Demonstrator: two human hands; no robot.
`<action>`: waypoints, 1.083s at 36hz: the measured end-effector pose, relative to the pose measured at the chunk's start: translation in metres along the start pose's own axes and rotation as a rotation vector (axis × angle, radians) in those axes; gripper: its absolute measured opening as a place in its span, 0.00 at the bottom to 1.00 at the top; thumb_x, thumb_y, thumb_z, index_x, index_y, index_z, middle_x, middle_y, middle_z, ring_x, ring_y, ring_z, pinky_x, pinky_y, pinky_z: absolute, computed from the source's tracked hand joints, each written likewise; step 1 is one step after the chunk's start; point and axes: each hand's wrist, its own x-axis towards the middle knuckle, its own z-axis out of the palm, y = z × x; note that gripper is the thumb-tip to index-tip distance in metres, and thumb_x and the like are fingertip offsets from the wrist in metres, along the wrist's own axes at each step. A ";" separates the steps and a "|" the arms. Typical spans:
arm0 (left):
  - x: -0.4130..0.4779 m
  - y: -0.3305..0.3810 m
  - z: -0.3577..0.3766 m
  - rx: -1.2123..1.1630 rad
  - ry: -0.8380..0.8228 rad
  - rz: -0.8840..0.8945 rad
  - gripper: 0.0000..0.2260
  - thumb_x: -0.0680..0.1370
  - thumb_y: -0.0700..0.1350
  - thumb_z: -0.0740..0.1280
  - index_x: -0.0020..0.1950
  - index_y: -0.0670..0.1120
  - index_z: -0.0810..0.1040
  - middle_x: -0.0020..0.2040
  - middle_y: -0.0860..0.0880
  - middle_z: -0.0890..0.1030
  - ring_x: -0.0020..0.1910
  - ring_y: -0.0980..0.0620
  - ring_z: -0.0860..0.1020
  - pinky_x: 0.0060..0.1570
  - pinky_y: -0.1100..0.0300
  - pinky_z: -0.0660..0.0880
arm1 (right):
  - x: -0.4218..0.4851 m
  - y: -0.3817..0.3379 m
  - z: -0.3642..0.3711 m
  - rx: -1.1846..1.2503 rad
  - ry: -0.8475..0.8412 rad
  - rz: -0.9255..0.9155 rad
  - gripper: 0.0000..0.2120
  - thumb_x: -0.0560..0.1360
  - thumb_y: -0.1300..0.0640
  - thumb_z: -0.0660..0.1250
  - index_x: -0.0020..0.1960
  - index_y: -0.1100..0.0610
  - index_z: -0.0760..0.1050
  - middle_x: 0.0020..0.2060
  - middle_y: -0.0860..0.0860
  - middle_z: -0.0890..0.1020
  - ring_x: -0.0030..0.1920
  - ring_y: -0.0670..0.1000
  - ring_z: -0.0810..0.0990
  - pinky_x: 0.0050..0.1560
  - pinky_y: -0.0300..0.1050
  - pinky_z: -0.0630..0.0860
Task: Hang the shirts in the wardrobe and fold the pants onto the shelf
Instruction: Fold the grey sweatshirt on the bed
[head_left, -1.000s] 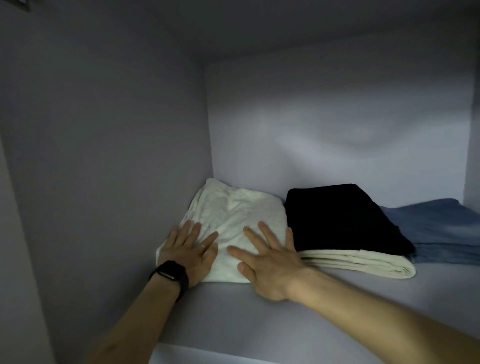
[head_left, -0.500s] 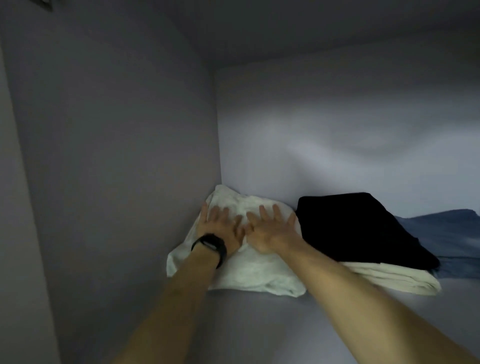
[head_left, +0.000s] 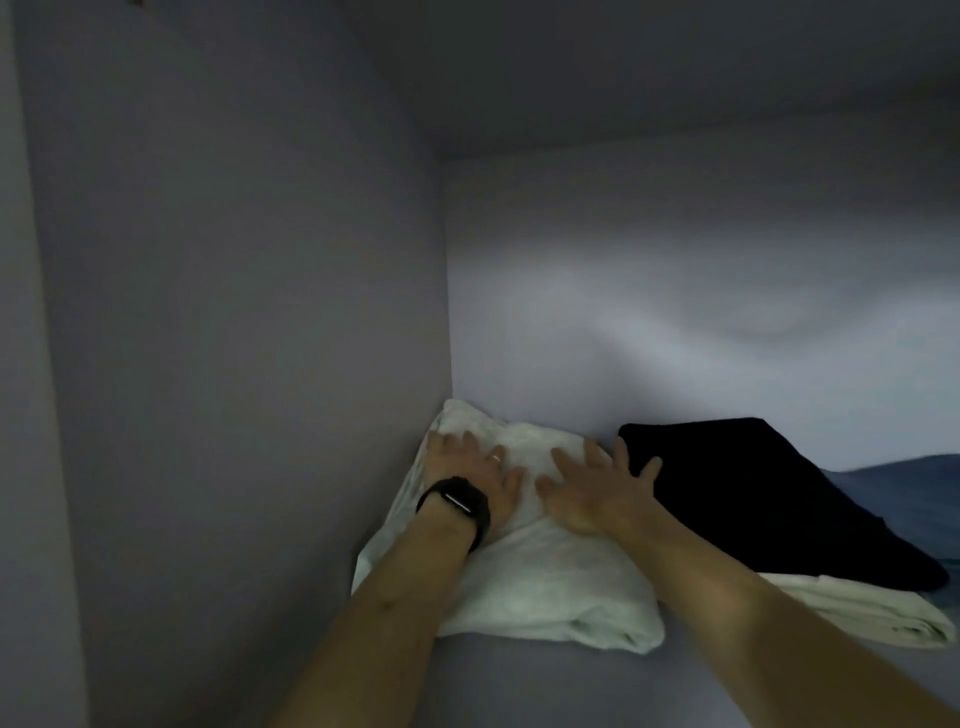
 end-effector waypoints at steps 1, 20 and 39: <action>0.005 0.001 -0.001 -0.011 0.040 0.034 0.28 0.83 0.62 0.43 0.81 0.55 0.56 0.81 0.46 0.56 0.79 0.40 0.54 0.76 0.40 0.44 | 0.003 -0.002 -0.001 0.001 0.004 -0.023 0.33 0.78 0.29 0.43 0.81 0.37 0.45 0.82 0.48 0.40 0.80 0.61 0.35 0.71 0.75 0.34; 0.017 -0.026 0.030 -0.074 -0.050 0.014 0.27 0.83 0.61 0.39 0.82 0.57 0.52 0.82 0.48 0.52 0.81 0.49 0.49 0.76 0.42 0.35 | -0.025 0.001 0.001 0.052 0.115 -0.077 0.30 0.79 0.32 0.44 0.79 0.38 0.59 0.82 0.48 0.52 0.81 0.57 0.47 0.77 0.66 0.42; -0.109 -0.022 0.035 0.046 -0.037 -0.020 0.28 0.83 0.62 0.39 0.81 0.56 0.56 0.83 0.49 0.52 0.81 0.46 0.47 0.76 0.43 0.37 | -0.145 0.021 0.031 0.000 -0.045 -0.176 0.26 0.85 0.43 0.42 0.79 0.36 0.33 0.78 0.42 0.30 0.79 0.52 0.29 0.78 0.65 0.41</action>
